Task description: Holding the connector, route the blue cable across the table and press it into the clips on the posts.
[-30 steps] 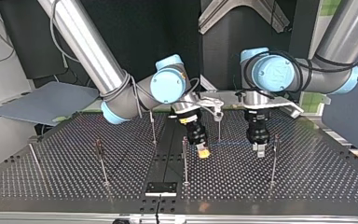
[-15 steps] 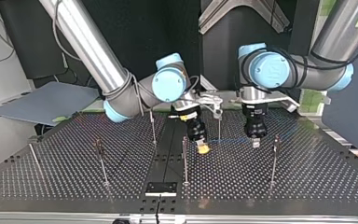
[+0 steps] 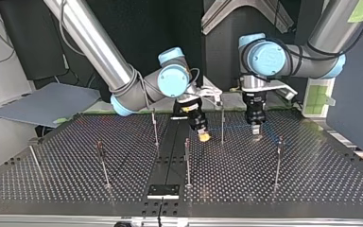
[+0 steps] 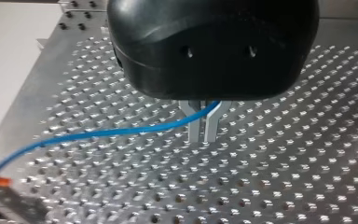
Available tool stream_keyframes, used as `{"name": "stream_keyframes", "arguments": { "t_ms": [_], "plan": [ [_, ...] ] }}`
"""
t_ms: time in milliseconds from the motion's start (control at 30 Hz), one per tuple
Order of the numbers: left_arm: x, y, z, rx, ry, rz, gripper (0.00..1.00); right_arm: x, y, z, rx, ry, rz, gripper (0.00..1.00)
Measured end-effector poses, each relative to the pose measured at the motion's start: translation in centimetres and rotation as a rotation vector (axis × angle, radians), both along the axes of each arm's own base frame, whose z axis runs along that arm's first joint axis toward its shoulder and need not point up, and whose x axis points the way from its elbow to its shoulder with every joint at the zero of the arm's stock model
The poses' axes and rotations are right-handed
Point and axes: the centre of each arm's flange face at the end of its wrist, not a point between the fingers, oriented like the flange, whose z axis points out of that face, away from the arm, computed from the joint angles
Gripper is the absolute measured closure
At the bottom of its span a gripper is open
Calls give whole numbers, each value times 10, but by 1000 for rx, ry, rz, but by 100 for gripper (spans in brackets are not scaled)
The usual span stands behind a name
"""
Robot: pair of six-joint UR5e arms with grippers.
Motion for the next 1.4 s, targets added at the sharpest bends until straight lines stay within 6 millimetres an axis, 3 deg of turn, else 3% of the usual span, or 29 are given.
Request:
{"name": "stream_keyframes", "arguments": {
  "t_ms": [267, 433, 667, 1133, 1400],
  "plan": [
    [-17, -2, -43, -6, 75, 2, 100, -13, 6, -35, 48, 58, -7, 100],
    [-29, -4, -70, -7, 119, -3, 100, -17, 11, -48, 63, 85, -6, 100],
    [-45, -6, -92, -17, 159, -27, 100, -19, 20, -60, 76, 111, 1, 100],
    [-33, -8, -137, -26, 200, -56, 100, -28, 33, -87, 114, 158, 5, 100],
    [-27, -7, -145, -36, 201, -63, 100, -33, 27, -92, 126, 151, -6, 100]
  ]
}}
